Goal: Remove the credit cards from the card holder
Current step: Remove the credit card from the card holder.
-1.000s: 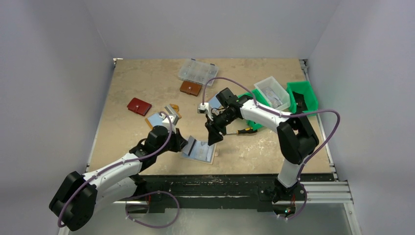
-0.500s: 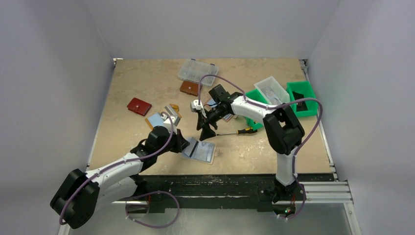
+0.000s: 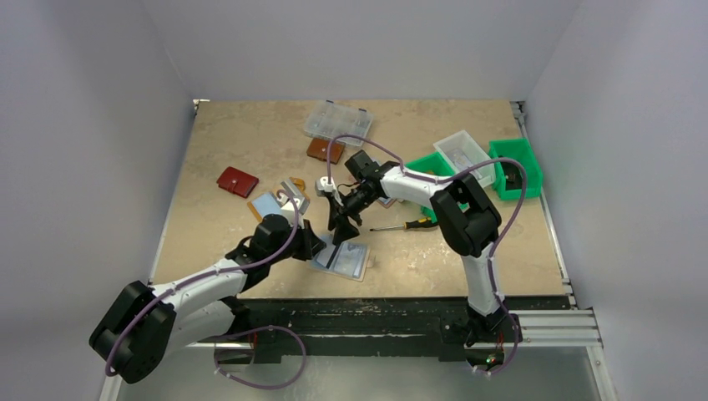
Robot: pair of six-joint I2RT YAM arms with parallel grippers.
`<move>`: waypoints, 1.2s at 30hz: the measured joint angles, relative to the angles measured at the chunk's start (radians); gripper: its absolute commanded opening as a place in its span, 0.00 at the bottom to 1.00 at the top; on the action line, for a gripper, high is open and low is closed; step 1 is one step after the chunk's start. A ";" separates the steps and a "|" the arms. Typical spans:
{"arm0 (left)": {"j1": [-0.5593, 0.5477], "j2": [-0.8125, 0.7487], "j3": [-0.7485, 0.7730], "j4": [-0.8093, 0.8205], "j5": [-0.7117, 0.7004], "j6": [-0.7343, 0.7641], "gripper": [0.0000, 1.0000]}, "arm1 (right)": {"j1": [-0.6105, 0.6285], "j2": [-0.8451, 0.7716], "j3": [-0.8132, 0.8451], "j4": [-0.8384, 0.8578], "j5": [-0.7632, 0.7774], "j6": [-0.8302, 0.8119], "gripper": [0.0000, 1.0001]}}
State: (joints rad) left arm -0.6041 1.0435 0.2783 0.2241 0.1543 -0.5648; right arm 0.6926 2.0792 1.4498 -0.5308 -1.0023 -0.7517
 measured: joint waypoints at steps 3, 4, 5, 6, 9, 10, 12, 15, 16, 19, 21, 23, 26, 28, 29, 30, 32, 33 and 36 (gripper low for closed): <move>0.000 0.003 0.000 0.001 0.000 0.000 0.00 | 0.009 0.011 0.017 -0.005 -0.002 -0.001 0.50; 0.000 0.003 0.000 0.001 0.000 0.000 0.00 | 0.012 0.013 0.020 -0.008 -0.003 0.000 0.46; 0.000 0.003 0.000 0.002 0.000 0.000 0.00 | 0.014 0.014 0.022 -0.010 -0.003 -0.002 0.41; 0.000 0.003 0.000 0.003 0.001 -0.001 0.00 | 0.015 0.016 0.026 -0.014 -0.003 -0.003 0.36; 0.000 0.003 -0.002 0.008 0.003 -0.001 0.00 | 0.017 0.031 0.046 -0.031 -0.006 -0.009 0.25; 0.000 0.003 -0.002 0.007 0.003 -0.002 0.00 | 0.017 0.041 0.055 -0.039 -0.011 -0.016 0.22; 0.000 0.002 -0.005 0.006 0.003 -0.002 0.00 | 0.018 0.059 0.071 -0.056 -0.019 -0.029 0.17; 0.000 -0.002 -0.013 -0.003 0.001 -0.002 0.00 | 0.017 0.078 0.089 -0.099 -0.042 -0.060 0.03; 0.000 -0.003 -0.015 -0.008 -0.001 -0.002 0.00 | 0.017 0.084 0.097 -0.121 -0.050 -0.075 0.00; 0.000 -0.014 -0.015 -0.021 -0.001 -0.002 0.00 | 0.016 0.101 0.130 -0.188 -0.072 -0.121 0.00; 0.000 -0.024 -0.015 -0.028 -0.001 -0.002 0.00 | 0.014 0.109 0.148 -0.225 -0.084 -0.155 0.00; 0.000 -0.032 -0.015 -0.031 0.001 -0.004 0.03 | 0.013 0.110 0.158 -0.262 -0.092 -0.193 0.00; 0.000 -0.056 -0.015 -0.042 0.003 -0.015 0.21 | 0.012 0.110 0.173 -0.298 -0.097 -0.233 0.00; 0.000 -0.086 -0.015 -0.059 -0.002 -0.021 0.32 | 0.009 0.109 0.180 -0.318 -0.109 -0.249 0.00; 0.000 -0.106 -0.015 -0.066 -0.004 -0.024 0.36 | 0.006 0.108 0.181 -0.326 -0.113 -0.255 0.00; 0.000 -0.132 -0.015 -0.076 -0.007 -0.029 0.40 | 0.005 0.105 0.181 -0.335 -0.116 -0.260 0.00; 0.000 -0.188 -0.015 -0.099 -0.017 -0.036 0.49 | -0.001 0.098 0.181 -0.350 -0.116 -0.267 0.00; 0.000 -0.224 -0.015 -0.116 -0.025 -0.042 0.53 | -0.005 0.091 0.181 -0.357 -0.116 -0.272 0.00; 0.000 -0.341 -0.015 -0.172 -0.061 -0.060 0.64 | -0.022 0.049 0.181 -0.380 -0.116 -0.283 0.00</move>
State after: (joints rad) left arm -0.6041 0.7029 0.2634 0.0521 0.0929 -0.6243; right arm 0.6708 2.1281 1.6306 -0.9104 -1.1183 -1.0344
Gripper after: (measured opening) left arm 0.541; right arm 0.024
